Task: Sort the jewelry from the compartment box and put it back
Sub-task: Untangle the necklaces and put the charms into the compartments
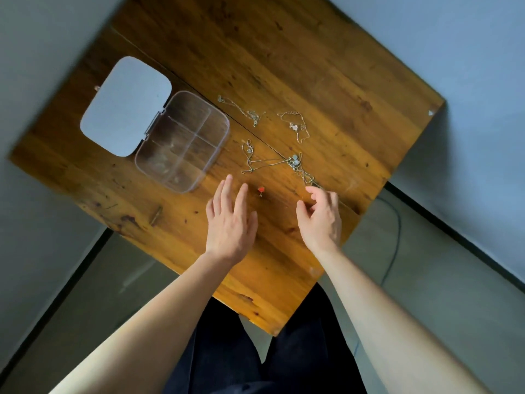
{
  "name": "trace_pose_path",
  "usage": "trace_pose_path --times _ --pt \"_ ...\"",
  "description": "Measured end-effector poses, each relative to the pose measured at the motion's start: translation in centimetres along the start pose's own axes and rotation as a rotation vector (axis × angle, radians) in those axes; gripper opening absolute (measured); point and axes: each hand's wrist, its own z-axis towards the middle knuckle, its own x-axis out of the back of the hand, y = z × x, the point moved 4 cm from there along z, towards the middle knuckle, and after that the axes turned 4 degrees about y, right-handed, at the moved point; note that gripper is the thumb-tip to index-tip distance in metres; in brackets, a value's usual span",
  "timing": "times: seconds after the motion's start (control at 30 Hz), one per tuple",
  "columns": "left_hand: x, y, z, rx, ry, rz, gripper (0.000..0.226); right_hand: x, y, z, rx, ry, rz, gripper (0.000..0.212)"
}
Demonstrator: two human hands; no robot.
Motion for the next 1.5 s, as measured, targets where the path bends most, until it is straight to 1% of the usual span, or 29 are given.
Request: trace_pose_path --times 0.13,0.2,0.33,0.43,0.53,0.63,0.73,0.8,0.87,0.93,1.0,1.03,1.07,1.1,1.2,1.23,1.3,1.4,1.5 --pt "0.1 0.5 2.2 0.046 0.001 0.046 0.058 0.4 0.8 1.6 -0.028 0.024 -0.058 0.055" --pt "0.1 0.4 2.7 0.046 0.0 0.058 0.054 0.3 0.9 1.9 -0.046 0.02 -0.072 0.058" --pt "-0.1 0.6 2.6 0.041 0.031 -0.021 0.044 0.5 0.8 1.9 0.048 0.095 -0.001 0.04" --pt "-0.4 1.5 2.7 0.132 0.054 -0.074 0.046 1.0 1.1 2.0 0.14 0.135 0.016 0.029" --pt "-0.8 2.3 3.2 0.229 0.094 -0.153 0.03 1.1 1.3 2.5 0.168 0.105 0.027 0.024" --pt "-0.6 2.6 3.4 0.21 0.129 -0.218 0.015 0.9 1.1 2.7 0.16 0.052 0.004 0.019" --pt "-0.4 2.5 3.8 0.145 0.076 -0.215 0.016 0.9 0.8 2.5 0.166 0.025 0.0 0.014" --pt "-0.5 2.3 4.4 0.147 0.008 -0.214 0.017 0.8 0.6 2.5 0.178 -0.003 -0.025 0.012" --pt "-0.5 2.1 4.8 0.169 -0.039 -0.212 0.016 0.6 0.5 2.5 0.187 -0.048 -0.059 0.015" --pt "-0.5 2.0 4.8 0.189 -0.052 -0.226 0.013 0.6 0.4 2.7 0.171 -0.06 -0.052 0.02" --pt "-0.4 1.7 4.6 0.218 -0.039 -0.256 0.008 0.7 0.3 3.0 0.104 -0.036 -0.022 0.038" --pt "-0.3 1.4 4.4 0.237 -0.026 -0.273 0.006 0.7 0.2 3.1 0.068 -0.019 -0.017 0.048" --pt "-0.2 1.1 4.3 0.267 -0.01 -0.299 0.004 0.7 0.0 3.3 0.056 -0.003 -0.026 0.051" --pt "-0.2 0.9 4.1 0.306 0.007 -0.336 0.004 0.6 -0.4 3.3 0.078 0.012 -0.039 0.048" --pt "0.0 0.4 3.5 0.417 0.038 -0.459 0.005 0.5 -1.4 2.9 0.222 0.028 -0.062 0.023" --pt "0.0 0.3 3.3 0.456 0.044 -0.509 0.005 0.4 -1.6 2.7 0.252 0.019 -0.082 0.019" --pt "-0.1 0.3 2.8 0.557 0.044 -0.639 0.011 0.2 -1.6 2.4 0.273 -0.01 -0.143 0.018" --pt "-0.2 0.2 1.7 0.726 0.02 -0.846 0.017 0.0 -1.4 1.9 0.273 -0.084 -0.292 0.024" --pt "0.0 0.2 0.4 0.803 0.017 -0.961 0.014 -0.1 -1.0 0.1 0.308 -0.197 -0.367 0.024"
